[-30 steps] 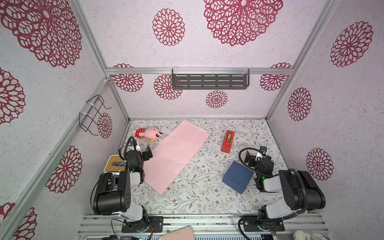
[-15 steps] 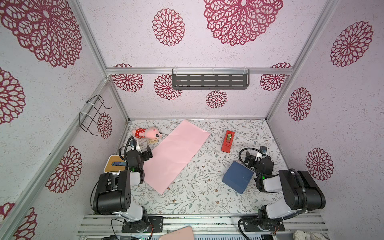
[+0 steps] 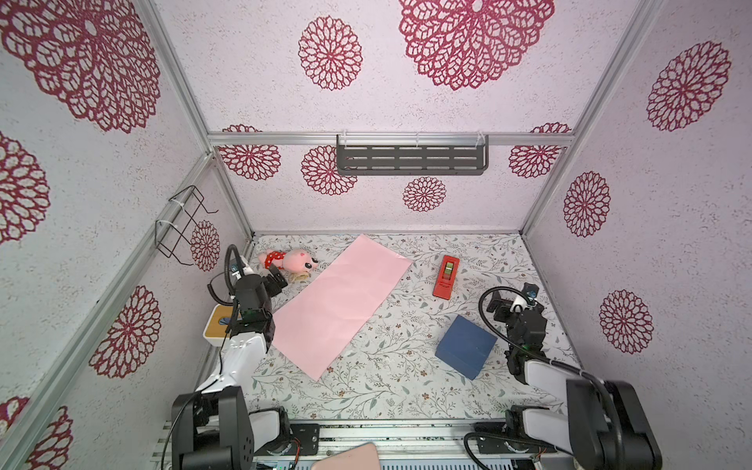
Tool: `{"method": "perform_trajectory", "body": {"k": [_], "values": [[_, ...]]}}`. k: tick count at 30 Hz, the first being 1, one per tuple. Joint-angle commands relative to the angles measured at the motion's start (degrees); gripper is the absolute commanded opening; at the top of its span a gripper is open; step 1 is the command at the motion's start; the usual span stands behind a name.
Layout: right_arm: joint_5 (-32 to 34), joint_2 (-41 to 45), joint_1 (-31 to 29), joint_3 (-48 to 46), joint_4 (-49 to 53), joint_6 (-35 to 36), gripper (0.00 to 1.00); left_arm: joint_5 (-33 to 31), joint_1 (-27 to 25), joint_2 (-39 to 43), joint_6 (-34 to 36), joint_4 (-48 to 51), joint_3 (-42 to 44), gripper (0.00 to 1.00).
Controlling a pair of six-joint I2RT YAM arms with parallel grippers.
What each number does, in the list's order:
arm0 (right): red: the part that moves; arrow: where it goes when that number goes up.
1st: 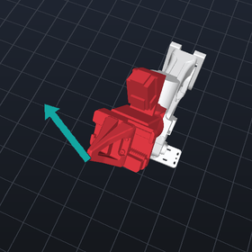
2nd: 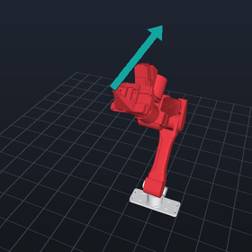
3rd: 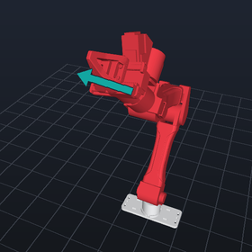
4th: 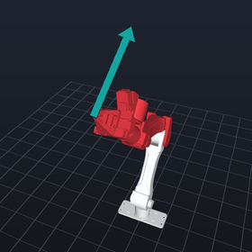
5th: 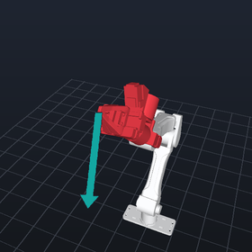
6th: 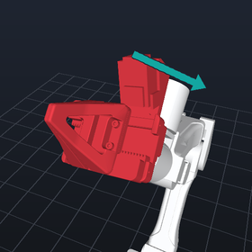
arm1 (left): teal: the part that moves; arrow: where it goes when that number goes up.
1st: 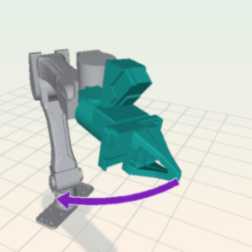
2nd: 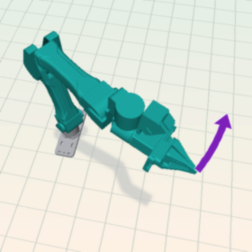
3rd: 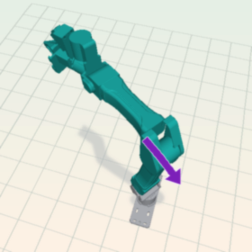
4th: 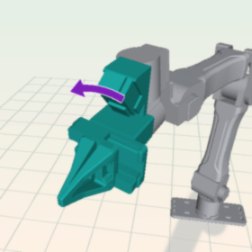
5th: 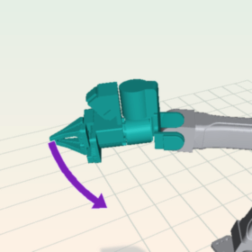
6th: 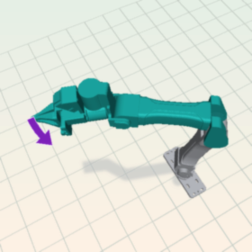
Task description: Wrap the gift box in paper
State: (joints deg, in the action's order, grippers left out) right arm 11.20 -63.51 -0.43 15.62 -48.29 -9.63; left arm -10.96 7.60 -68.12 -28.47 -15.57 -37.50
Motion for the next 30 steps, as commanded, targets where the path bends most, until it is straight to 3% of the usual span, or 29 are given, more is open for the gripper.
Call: {"method": "perform_trajectory", "body": {"k": [1, 5, 7, 11, 17, 23, 30], "values": [[-3.9, 4.5, -4.2, 7.6, 18.1, -10.9, 0.87, 10.1, -3.1, 0.2, -14.1, 11.7, 1.7, 0.97], [-0.9, -1.3, -21.6, 17.7, 30.6, -12.4, 0.86, 13.0, -13.9, -5.0, -13.1, 15.5, -2.8, 0.96], [-3.3, -6.3, -26.1, 22.8, 34.9, -14.5, 0.86, 14.2, -19.7, -9.5, -10.0, 18.4, -7.1, 0.95], [-7.4, -17.9, -29.8, 34.4, 43.2, -18.4, 0.85, 8.7, -28.4, -17.1, -5.5, 24.0, -14.1, 0.92], [-12.7, -36.3, -30.6, 49.9, 45.4, -22.5, 0.78, 4.2, -28.7, -18.6, -5.7, 26.1, -12.8, 0.95], [-8.4, -51.7, -30.0, 63.7, 46.3, -28.0, 0.76, 5.9, -28.1, -16.4, -7.1, 27.4, -10.2, 0.96], [-6.0, -60.3, -27.2, 71.8, 47.2, -31.7, 0.7, 7.4, -28.1, -13.0, -7.1, 28.2, -8.7, 0.96]]}}
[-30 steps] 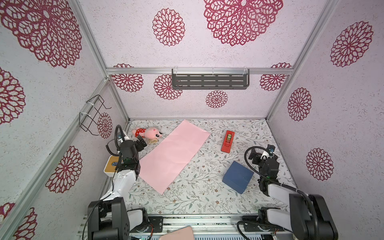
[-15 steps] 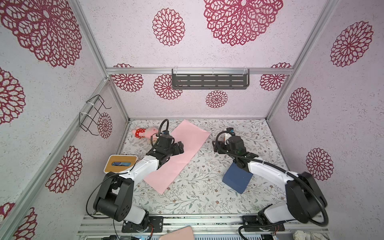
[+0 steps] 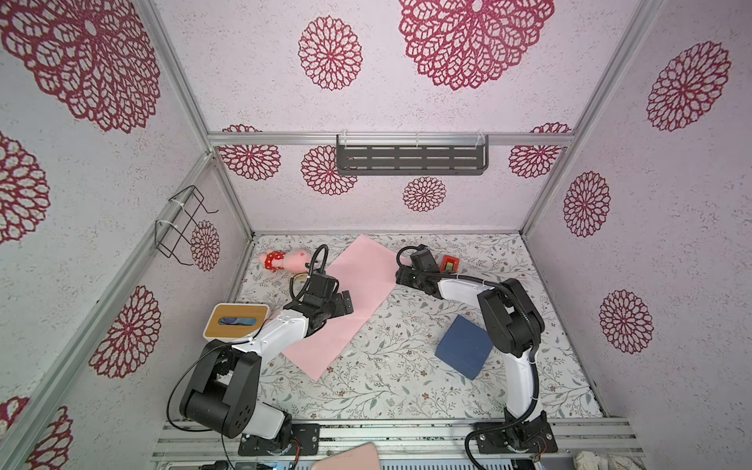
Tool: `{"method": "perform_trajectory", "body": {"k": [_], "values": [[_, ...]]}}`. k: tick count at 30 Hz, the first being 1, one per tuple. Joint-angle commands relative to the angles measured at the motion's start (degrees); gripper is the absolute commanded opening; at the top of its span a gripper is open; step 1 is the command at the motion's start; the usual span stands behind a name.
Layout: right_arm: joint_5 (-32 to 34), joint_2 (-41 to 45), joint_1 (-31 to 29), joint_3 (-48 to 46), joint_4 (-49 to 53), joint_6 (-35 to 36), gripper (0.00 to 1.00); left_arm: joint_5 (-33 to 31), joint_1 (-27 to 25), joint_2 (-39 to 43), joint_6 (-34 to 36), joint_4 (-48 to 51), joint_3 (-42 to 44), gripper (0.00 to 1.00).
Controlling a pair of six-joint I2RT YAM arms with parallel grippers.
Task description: Wrap the gift box in paper
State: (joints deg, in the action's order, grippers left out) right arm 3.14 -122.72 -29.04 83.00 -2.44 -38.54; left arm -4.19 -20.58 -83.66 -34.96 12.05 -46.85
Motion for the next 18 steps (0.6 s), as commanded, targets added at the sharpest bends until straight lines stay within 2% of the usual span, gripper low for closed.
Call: {"method": "perform_trajectory", "body": {"k": [1, 8, 18], "values": [[1.7, -2.4, 1.6, 5.9, 2.0, -2.8, 0.7, 0.5, 0.0, 2.9, -0.5, 0.6, 0.9, 0.96], [-2.4, -8.9, 3.8, 12.7, 3.1, -4.2, 0.61, -0.2, 0.1, 5.3, -0.1, 1.6, 1.8, 0.97], [-7.7, -15.5, 5.1, 22.6, 3.1, -5.4, 0.3, 0.5, 0.1, 6.6, -0.7, 1.2, 3.1, 0.97]]}}
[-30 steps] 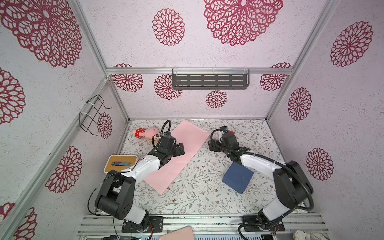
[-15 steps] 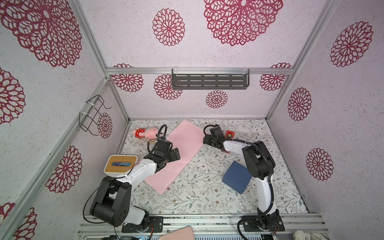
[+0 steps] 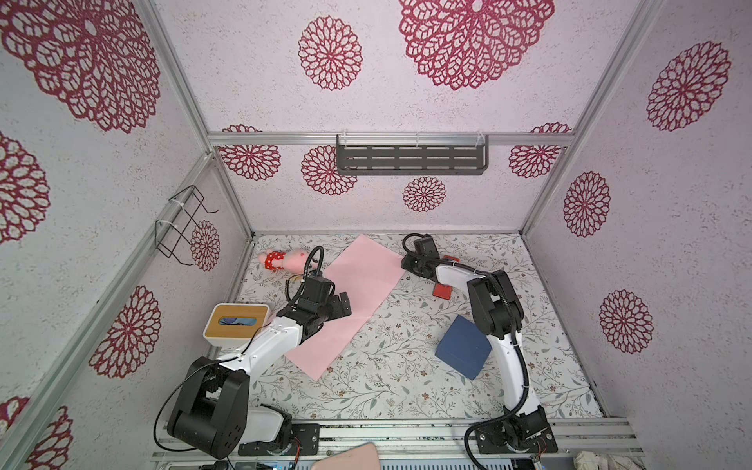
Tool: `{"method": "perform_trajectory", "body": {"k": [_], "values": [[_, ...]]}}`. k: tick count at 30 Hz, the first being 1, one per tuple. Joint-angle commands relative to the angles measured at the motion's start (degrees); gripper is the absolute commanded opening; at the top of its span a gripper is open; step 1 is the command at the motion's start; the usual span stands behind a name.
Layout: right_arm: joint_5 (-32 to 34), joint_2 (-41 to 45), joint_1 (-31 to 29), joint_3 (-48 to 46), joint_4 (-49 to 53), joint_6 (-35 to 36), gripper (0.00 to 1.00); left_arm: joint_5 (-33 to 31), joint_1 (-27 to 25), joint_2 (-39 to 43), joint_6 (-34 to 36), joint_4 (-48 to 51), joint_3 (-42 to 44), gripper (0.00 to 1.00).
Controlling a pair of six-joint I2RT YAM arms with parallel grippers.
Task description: Wrap the gift box in paper
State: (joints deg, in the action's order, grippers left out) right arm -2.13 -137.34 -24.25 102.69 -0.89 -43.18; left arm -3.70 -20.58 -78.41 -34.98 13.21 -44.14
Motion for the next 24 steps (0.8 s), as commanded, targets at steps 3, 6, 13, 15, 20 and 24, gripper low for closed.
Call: {"method": "perform_trajectory", "body": {"k": [3, 6, 13, 15, 20, 24], "values": [[-4.1, 0.0, 0.7, 3.7, 1.7, 1.0, 0.14, 0.0, 0.1, 1.8, -0.6, 0.2, 0.7, 0.97], [-4.4, 5.1, 0.7, 0.5, 2.8, 4.1, 0.03, 0.1, 0.1, 2.1, -0.7, 0.3, 1.1, 0.97], [0.0, 32.7, -2.1, -29.3, 1.8, 7.7, 0.0, 6.4, -0.2, 1.8, -4.8, -0.3, 2.4, 0.97], [3.5, 41.1, -4.2, -37.8, 2.9, 7.8, 0.0, 8.7, -0.1, 1.3, -6.9, -2.5, 3.5, 0.97], [11.3, 57.8, -8.0, -55.2, 5.7, 2.7, 0.0, 10.8, -0.2, -4.7, -9.2, -6.1, 2.8, 0.96], [12.9, 65.2, -10.9, -61.9, 5.4, -1.1, 0.0, 13.8, -0.9, -13.7, -9.8, -7.7, -0.8, 0.94]]}}
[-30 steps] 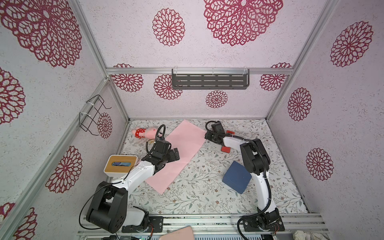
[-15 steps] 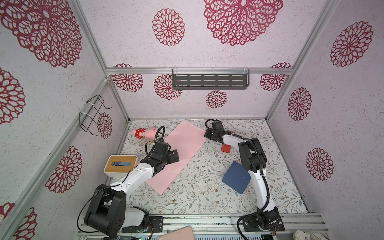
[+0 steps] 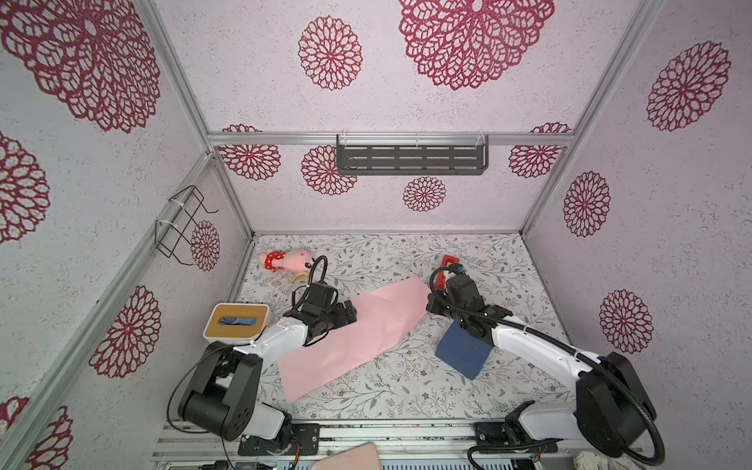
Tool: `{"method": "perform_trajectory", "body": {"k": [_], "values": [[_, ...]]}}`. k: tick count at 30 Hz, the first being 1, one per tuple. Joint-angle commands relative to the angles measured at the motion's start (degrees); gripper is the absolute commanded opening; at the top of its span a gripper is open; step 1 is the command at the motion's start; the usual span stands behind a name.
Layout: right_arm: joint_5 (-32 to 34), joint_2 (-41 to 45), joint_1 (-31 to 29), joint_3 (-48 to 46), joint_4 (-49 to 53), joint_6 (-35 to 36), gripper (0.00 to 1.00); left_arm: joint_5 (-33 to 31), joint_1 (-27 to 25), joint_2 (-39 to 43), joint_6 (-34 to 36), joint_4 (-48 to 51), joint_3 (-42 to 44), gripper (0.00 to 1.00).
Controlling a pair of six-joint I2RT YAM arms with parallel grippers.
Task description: Wrap the gift box in paper
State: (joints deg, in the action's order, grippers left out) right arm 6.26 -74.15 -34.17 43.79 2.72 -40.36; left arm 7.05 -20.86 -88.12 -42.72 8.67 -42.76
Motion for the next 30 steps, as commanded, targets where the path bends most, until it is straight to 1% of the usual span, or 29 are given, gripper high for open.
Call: {"method": "perform_trajectory", "body": {"k": [1, 4, 7, 11, 17, 19, 21, 24, 27, 30], "values": [[4.8, 2.7, -1.6, -3.5, 1.6, -4.4, 0.0, 4.0, -0.7, -6.1, -2.1, -3.6, -3.1, 0.92], [4.9, 3.7, -3.3, -4.2, 1.0, -5.4, 0.0, 4.6, -1.3, -11.1, -2.1, -4.1, -5.8, 0.9], [4.6, 3.1, -5.0, -4.3, 0.8, -5.7, 0.02, 4.1, -1.3, -14.6, -1.4, -3.7, -8.4, 0.9], [1.7, 2.2, -6.5, -5.6, -1.4, -6.6, 0.04, 2.5, -1.2, -18.8, 0.8, -1.2, -13.0, 0.89], [-3.5, 0.2, -7.1, -5.1, -1.0, -6.3, 0.08, -0.7, -0.6, -23.4, 5.0, 2.2, -20.7, 0.9], [-5.4, 0.1, -7.1, -4.2, 1.2, -5.1, 0.13, -0.8, -0.2, -25.9, 6.3, 3.9, -24.1, 0.9], [-6.7, 0.4, -7.1, -2.6, 5.1, -3.2, 0.2, -2.1, 0.1, -26.4, 7.3, 4.5, -26.4, 0.9], [-9.0, 1.5, -7.1, 0.1, 12.6, 0.3, 0.33, -2.5, 0.9, -26.1, 8.3, 5.5, -29.8, 0.9], [-6.8, 4.2, -6.9, 3.6, 22.5, 3.6, 0.44, -2.9, 1.2, -23.9, 9.3, 7.1, -32.7, 0.9], [-3.3, 8.9, -4.3, 4.7, 27.9, 4.7, 0.56, -0.6, 0.2, -18.0, 7.7, 5.2, -30.7, 0.9]]}}
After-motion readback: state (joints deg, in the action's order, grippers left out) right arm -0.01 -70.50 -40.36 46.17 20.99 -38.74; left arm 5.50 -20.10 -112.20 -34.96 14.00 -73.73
